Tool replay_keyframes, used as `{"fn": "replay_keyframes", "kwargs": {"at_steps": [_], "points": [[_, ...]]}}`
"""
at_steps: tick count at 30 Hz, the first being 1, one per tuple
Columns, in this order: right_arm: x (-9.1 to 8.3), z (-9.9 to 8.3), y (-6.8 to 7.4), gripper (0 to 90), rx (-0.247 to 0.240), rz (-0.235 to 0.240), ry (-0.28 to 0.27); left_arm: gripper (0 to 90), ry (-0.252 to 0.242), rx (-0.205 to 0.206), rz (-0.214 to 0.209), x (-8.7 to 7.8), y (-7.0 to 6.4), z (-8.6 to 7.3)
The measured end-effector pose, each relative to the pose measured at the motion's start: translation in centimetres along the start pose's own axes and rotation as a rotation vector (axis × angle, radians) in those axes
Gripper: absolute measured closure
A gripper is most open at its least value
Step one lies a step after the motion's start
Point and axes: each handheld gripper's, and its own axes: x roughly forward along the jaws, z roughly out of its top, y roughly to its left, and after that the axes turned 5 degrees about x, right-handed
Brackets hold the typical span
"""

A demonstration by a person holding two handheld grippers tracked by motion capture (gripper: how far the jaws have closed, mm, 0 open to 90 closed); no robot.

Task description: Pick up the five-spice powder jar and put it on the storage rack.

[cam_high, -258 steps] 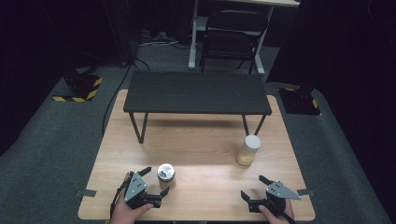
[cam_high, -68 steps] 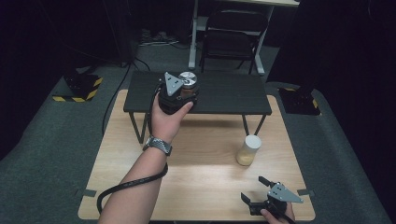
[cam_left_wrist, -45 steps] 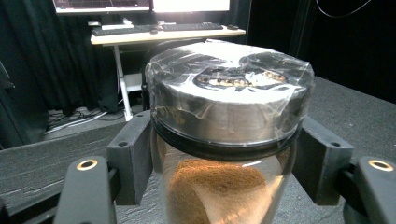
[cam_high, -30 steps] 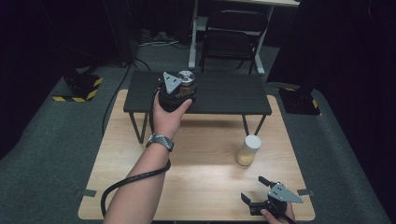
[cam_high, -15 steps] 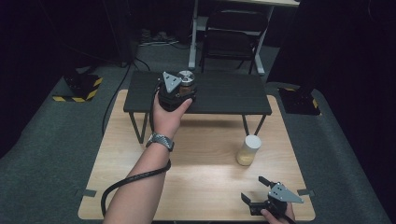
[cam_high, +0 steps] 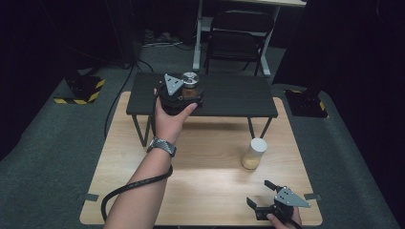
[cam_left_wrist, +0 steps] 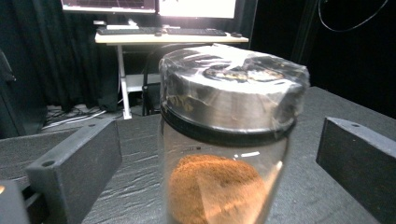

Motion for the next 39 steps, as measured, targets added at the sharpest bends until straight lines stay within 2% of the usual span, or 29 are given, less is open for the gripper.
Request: {"fn": "replay_keyframes", "kwargs": {"at_steps": [14, 23, 32, 39], "points": [[0.0, 0.1, 0.1, 0.0, -0.004, -0.001, 0.005, 0.4, -0.041, 0.006, -0.043, -2.9, 0.7, -1.4], [0.1, 0.1, 0.2, 0.0, -0.014, -0.003, 0.005, 0.4, -0.065, 0.029, -0.065, -5.1, 0.8, -2.7], [0.1, 0.1, 0.3, 0.0, -0.018, -0.005, 0.006, 0.4, -0.070, 0.033, -0.082, -7.1, 0.9, -4.7], [0.1, 0.1, 0.3, 0.0, -0.022, -0.006, 0.007, 0.4, -0.082, 0.026, -0.112, -8.7, 0.5, -6.7]]}}
